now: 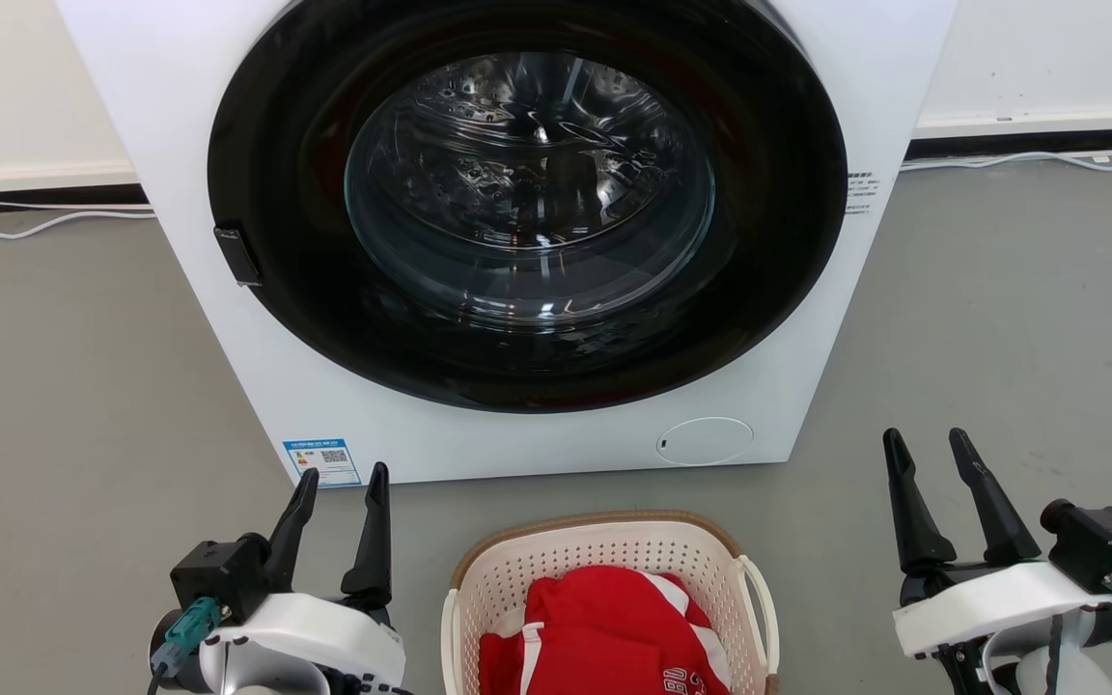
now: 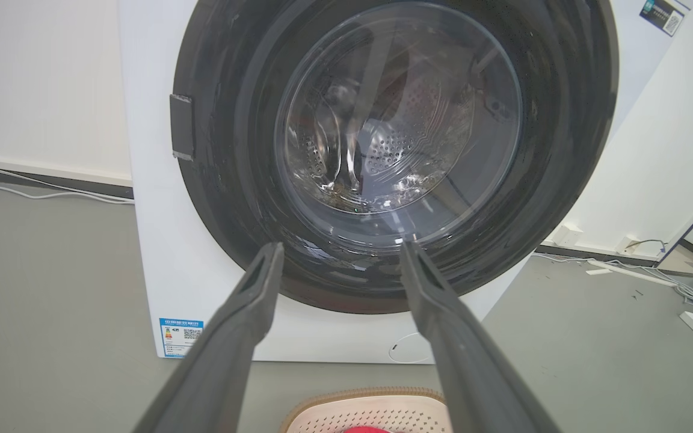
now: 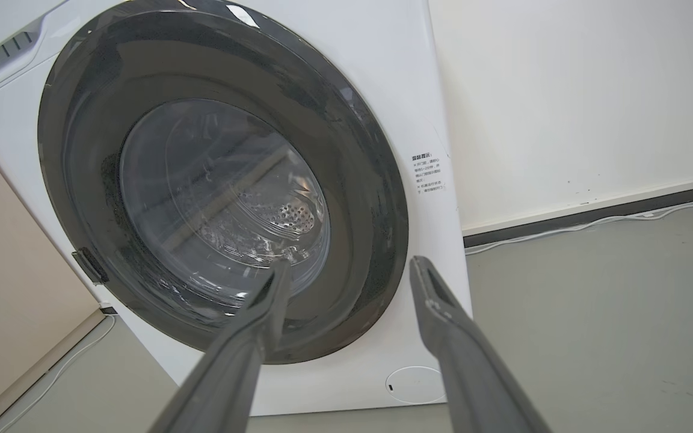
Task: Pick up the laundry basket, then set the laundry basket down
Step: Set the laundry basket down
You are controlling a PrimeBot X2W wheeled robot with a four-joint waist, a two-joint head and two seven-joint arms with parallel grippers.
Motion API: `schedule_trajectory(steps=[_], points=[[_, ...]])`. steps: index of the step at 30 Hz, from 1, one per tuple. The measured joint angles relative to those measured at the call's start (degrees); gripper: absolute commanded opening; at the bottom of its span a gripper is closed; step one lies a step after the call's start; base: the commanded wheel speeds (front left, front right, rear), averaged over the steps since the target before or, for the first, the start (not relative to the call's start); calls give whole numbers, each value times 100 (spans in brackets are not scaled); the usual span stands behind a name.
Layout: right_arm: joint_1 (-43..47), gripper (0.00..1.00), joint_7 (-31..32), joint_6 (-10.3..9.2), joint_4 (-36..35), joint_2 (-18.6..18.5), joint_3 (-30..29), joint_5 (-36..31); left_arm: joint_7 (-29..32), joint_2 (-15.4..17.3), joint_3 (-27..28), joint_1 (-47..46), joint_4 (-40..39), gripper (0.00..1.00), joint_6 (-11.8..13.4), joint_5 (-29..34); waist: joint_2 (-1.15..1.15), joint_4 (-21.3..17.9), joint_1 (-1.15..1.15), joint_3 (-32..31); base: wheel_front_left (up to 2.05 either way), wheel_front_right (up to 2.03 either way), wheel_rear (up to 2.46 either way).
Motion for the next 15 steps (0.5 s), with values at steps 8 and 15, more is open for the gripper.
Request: schedule_trajectory(steps=[8,15], points=[[0,100,0,0,40,-1,14,0,0,0,2,2,3,100,-2,0,0,-12,0,-18,0,0,0],[-2,100,0,0,101,-8,24,2,0,0,13,2,14,100,-3,0,0,-24,0,-28,0,0,0]])
